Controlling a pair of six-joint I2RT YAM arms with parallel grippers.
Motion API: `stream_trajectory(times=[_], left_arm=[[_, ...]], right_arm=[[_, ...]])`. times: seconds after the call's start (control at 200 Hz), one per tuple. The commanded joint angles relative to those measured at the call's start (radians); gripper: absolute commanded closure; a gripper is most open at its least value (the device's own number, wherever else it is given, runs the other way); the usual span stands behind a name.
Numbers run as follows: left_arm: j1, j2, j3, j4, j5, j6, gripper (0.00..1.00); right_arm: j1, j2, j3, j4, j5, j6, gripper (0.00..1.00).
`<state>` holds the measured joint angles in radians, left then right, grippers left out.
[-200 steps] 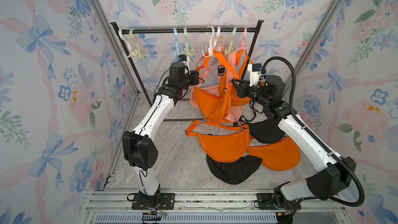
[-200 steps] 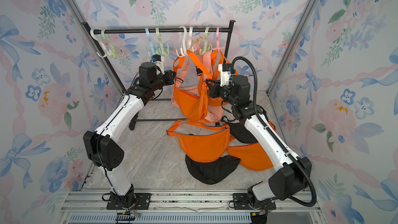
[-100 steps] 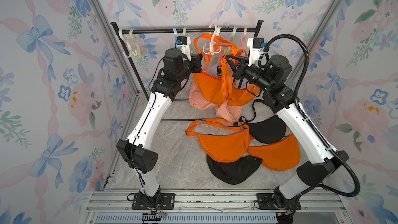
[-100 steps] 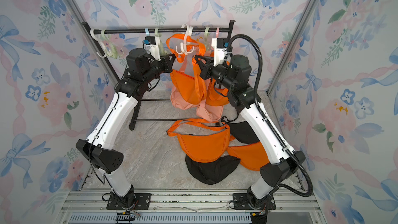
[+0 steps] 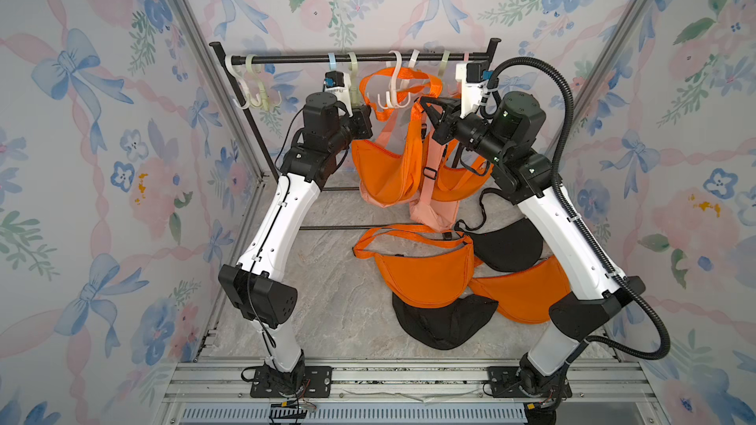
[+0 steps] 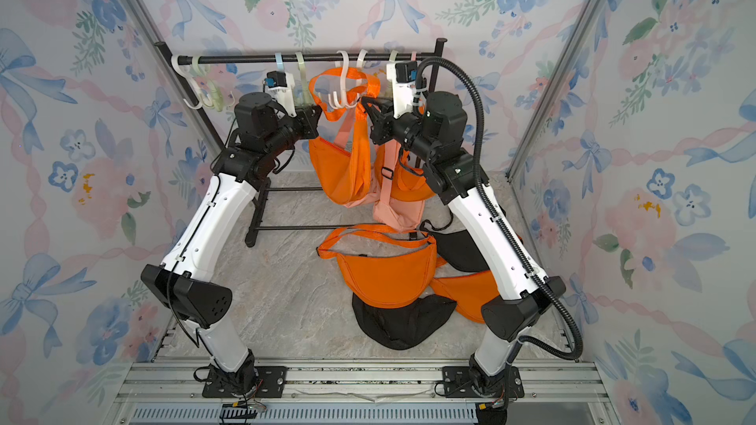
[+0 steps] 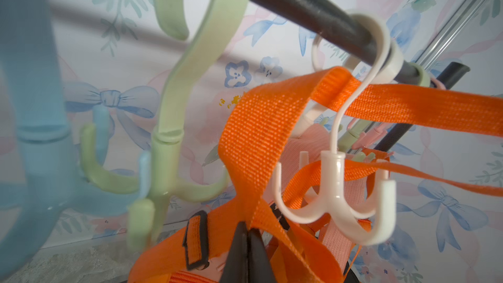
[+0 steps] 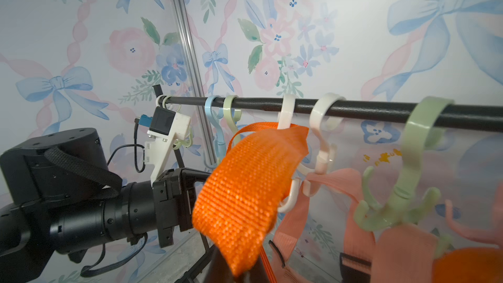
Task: Take the bag off the hook
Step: Pick up the bag from the hook.
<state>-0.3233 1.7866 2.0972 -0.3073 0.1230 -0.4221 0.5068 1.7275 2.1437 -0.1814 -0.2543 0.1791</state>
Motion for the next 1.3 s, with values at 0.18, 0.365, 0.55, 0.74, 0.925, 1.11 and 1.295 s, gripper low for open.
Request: stream_trajectory(times=[0.18, 0.365, 0.55, 0.74, 0.925, 1.11, 1.295], left_arm=[[0.068, 0.162, 0.109, -0.043, 0.061, -0.026, 1.00], [0.077, 0.286, 0.239, -0.082, 0.093, -0.041, 1.00], [0.076, 0.333, 0.251, -0.083, 0.098, -0.044, 1.00], [0.076, 0.343, 0.248, -0.096, 0.102, -0.040, 0.96], [0.072, 0.268, 0.196, -0.104, 0.102, -0.036, 0.26], [0.039, 0.091, 0.069, -0.101, 0.019, 0.002, 0.02], [-0.012, -0.027, 0.014, -0.101, -0.008, 0.029, 0.02]], right_arm=[[-0.124, 0.130, 0.195, -0.117, -0.030, 0.041, 1.00], [-0.113, 0.223, 0.315, -0.179, -0.083, 0.059, 1.00], [-0.037, 0.255, 0.326, -0.222, -0.066, -0.042, 1.00], [-0.017, 0.274, 0.345, -0.231, -0.072, -0.030, 1.00], [-0.012, 0.256, 0.346, -0.236, -0.055, -0.030, 1.00], [-0.011, 0.201, 0.283, -0.210, 0.028, -0.028, 1.00], [-0.013, 0.161, 0.232, -0.183, 0.069, -0.017, 1.00]])
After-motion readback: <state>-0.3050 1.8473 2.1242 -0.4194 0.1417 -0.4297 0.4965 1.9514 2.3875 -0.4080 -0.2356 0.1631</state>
